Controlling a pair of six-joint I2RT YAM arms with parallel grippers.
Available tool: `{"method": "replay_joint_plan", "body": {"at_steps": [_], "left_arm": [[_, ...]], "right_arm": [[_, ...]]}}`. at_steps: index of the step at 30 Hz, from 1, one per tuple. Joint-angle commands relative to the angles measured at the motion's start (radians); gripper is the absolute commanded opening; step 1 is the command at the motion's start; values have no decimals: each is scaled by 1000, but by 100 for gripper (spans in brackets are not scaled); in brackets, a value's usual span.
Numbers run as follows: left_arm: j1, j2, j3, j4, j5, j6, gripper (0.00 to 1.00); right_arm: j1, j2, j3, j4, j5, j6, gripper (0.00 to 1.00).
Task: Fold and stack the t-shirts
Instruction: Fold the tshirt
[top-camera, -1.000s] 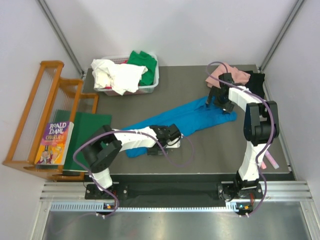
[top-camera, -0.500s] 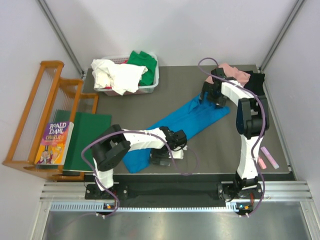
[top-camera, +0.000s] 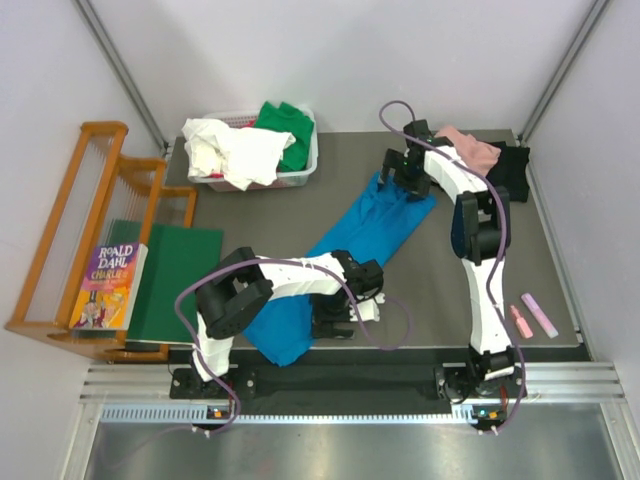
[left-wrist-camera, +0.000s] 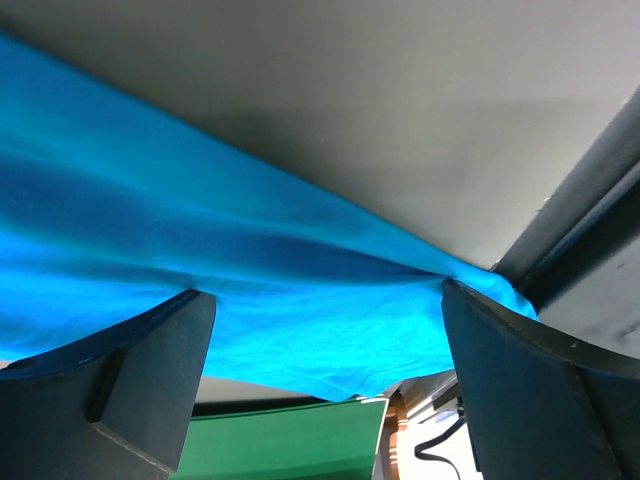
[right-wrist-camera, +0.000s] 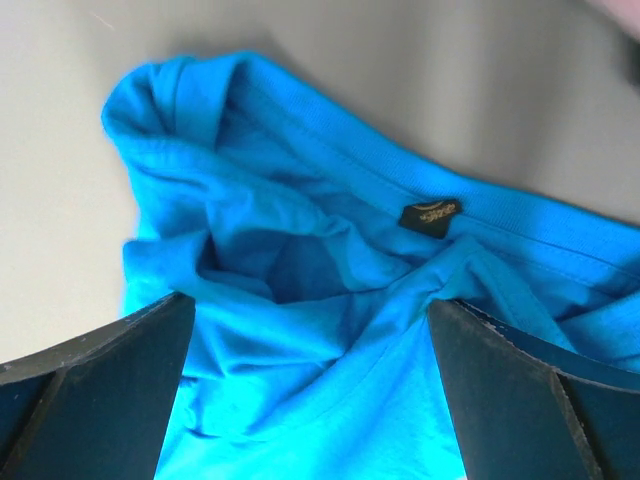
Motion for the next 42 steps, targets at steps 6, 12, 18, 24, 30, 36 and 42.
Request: {"method": "replay_joint_plan", "body": {"at_steps": [6,12,18,24,30,36,42], "left_arm": [[-18,33,15,139,145,-20,99],[95,-14,111,171,157,-52,99],[298,-71,463,73,252,-109,99],[393,-174,527,2,248,-104,99],[559,-361,371,47,286,-118,99],[677,-481,245,65,309,-114,99],[694,-510,194,74,329,-118,99]], "right_arm": [[-22,261,406,18,-198,42,100],[-37,122,282,107,-214,-16,100],[-34,-73,168,138,-218,-35,100],[-16,-197,121,109,-270,-49,100],[41,-380,-141,173,-197,-17,100],[61,-454,-477,271,-175,24,100],[91,-389,-507,300,-195,16,100]]}}
